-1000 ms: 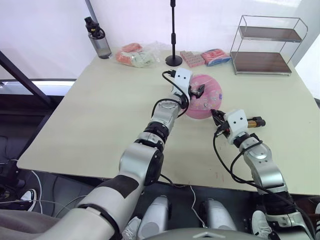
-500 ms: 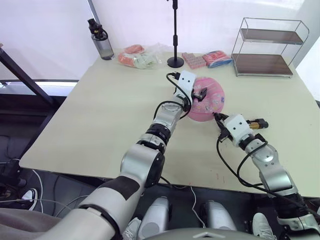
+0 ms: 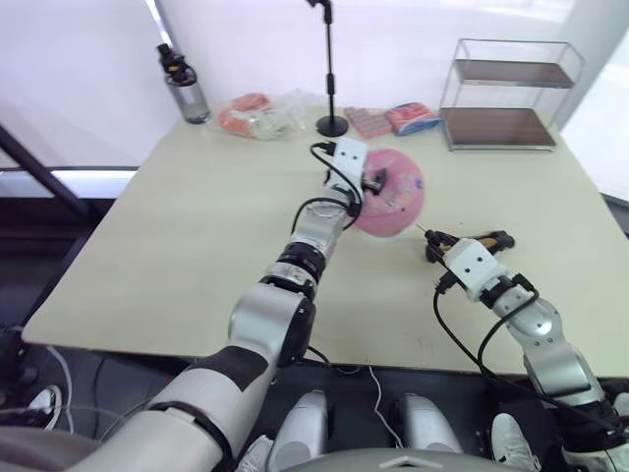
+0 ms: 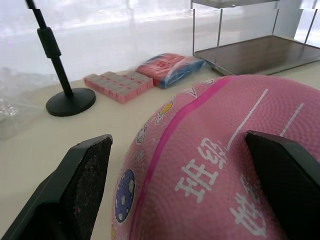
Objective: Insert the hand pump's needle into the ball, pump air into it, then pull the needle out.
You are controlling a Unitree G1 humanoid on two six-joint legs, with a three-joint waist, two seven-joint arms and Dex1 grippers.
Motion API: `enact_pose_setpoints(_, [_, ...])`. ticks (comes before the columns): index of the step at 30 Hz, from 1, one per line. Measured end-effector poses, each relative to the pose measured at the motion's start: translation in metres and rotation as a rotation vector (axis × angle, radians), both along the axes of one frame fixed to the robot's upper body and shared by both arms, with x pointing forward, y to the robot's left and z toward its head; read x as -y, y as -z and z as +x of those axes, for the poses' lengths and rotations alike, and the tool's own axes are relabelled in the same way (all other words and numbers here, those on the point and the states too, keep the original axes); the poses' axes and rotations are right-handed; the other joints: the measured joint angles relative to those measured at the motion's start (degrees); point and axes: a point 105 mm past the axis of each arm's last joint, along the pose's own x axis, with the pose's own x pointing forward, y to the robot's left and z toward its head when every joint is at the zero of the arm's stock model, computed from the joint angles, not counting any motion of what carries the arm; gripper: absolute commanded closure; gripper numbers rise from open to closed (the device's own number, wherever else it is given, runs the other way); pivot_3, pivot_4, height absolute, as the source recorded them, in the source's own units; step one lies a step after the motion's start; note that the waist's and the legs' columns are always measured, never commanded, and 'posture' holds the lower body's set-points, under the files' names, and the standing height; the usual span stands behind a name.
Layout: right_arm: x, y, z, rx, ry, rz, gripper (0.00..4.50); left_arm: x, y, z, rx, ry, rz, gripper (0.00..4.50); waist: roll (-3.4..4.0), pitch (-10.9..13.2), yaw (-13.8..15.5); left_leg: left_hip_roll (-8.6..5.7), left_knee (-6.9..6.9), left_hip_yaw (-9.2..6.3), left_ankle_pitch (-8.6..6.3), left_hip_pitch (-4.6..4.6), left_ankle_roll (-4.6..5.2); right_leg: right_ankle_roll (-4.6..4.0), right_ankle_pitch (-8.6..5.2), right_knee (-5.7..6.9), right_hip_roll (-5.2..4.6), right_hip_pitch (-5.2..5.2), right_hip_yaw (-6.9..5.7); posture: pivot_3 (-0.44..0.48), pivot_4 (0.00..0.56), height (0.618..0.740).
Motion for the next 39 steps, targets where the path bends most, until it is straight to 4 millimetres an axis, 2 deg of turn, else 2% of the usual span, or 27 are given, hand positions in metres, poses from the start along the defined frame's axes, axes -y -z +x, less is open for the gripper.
enact_pose_setpoints(2, [-0.001,-0.001,-0.001,0.003,-0.002,0.001,4.15,0.003,0.007,-0.002,-0.017,0.000,0.002,0.00,-0.10,0.1,-0.4,0.09,-0.04,-0.03,-0.15,0.52,-0.25,-0.22,-0.13,0.00,0.04,0.45,-0.02,0.000,0.150,0.731])
enact_pose_setpoints(4, [-0.001,-0.003,-0.002,0.012,-0.005,0.005,4.15,0.002,0.010,-0.003,-0.021,-0.010,0.006,0.00,-0.14,0.1,-0.8,0.35,-0.10,-0.08,-0.18,0.60,-0.30,-0.26,-0.16,-0.02,0.03,0.72,-0.05,0.000,0.150,0.731])
enact_pose_setpoints(10, [0.003,-0.006,-0.003,0.015,0.012,0.049,4.15,0.003,0.008,-0.002,-0.018,-0.005,0.007,0.00,0.05,0.0,-0.9,0.35,-0.16,-0.03,-0.13,0.71,-0.25,-0.11,-0.07,-0.03,0.02,0.56,-0.05,0.000,0.150,0.731])
enact_pose_setpoints(21, [0.011,0.009,-0.002,-0.008,0.011,0.015,4.15,0.006,0.002,-0.003,-0.022,0.053,-0.070,0.00,0.01,0.1,-0.7,0.34,-0.17,0.04,-0.16,0.60,-0.28,-0.23,-0.14,-0.11,0.00,0.48,-0.07,0.000,0.150,0.731])
enact_pose_setpoints(28, [0.010,0.010,-0.002,-0.012,0.001,0.019,4.15,0.009,-0.010,-0.003,0.002,0.107,-0.153,0.00,-0.10,0.5,0.0,0.29,-0.21,0.04,-0.04,0.10,-0.08,-0.01,-0.02,-0.25,0.01,0.05,-0.12,0.000,0.150,0.731])
enact_pose_setpoints(30, [0.010,0.013,-0.001,-0.029,-0.004,0.040,4.15,0.012,-0.017,-0.003,0.012,0.130,-0.182,0.00,-0.09,0.6,0.4,0.19,-0.17,0.02,0.03,-0.57,-0.02,0.01,0.03,-0.19,0.03,-0.59,-0.13,0.000,0.150,0.731])
enact_pose_setpoints(39, [0.011,0.016,0.000,-0.041,-0.009,0.058,4.15,0.017,-0.033,-0.005,0.046,0.214,-0.249,0.00,0.17,1.3,0.6,-0.45,-0.19,0.15,-0.13,-0.94,0.30,0.32,0.16,-0.78,-0.45,-0.74,0.13,0.000,0.150,0.731])
